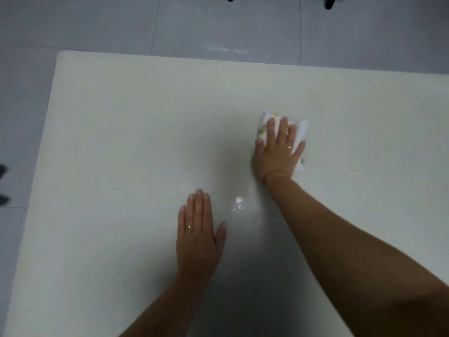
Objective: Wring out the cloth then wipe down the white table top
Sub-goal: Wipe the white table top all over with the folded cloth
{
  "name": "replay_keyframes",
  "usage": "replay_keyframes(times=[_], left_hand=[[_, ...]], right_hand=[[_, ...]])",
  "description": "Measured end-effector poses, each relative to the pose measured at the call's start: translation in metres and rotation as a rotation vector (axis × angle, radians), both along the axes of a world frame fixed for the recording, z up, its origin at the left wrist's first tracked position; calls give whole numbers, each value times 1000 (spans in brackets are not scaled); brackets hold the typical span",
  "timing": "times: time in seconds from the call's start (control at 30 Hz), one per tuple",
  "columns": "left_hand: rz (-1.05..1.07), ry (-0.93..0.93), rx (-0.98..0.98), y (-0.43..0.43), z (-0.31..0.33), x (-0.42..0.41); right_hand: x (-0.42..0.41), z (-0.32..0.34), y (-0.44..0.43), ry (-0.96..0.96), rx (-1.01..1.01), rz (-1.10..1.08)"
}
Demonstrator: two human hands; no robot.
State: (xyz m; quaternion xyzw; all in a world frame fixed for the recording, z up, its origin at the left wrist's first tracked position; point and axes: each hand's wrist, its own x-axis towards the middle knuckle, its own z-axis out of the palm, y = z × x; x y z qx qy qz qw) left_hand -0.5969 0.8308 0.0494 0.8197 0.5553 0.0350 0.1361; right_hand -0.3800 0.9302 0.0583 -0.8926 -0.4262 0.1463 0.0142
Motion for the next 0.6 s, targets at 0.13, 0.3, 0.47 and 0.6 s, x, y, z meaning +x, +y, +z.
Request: replay_keyframes(times=[0.13,0.3,0.47,0.6], left_hand=[[8,27,-23,-9,-5,0],[11,43,-59,-8,-1,0],[10,82,-60,-6,1,2],[15,76,-58,-8,1,3]], right_hand=[[-73,-5,-30,18,61,357],[-17,-5,-56,-9,81,579],[13,-7,-65,-29,49,45],[-77,-6,-71,12,96,225]])
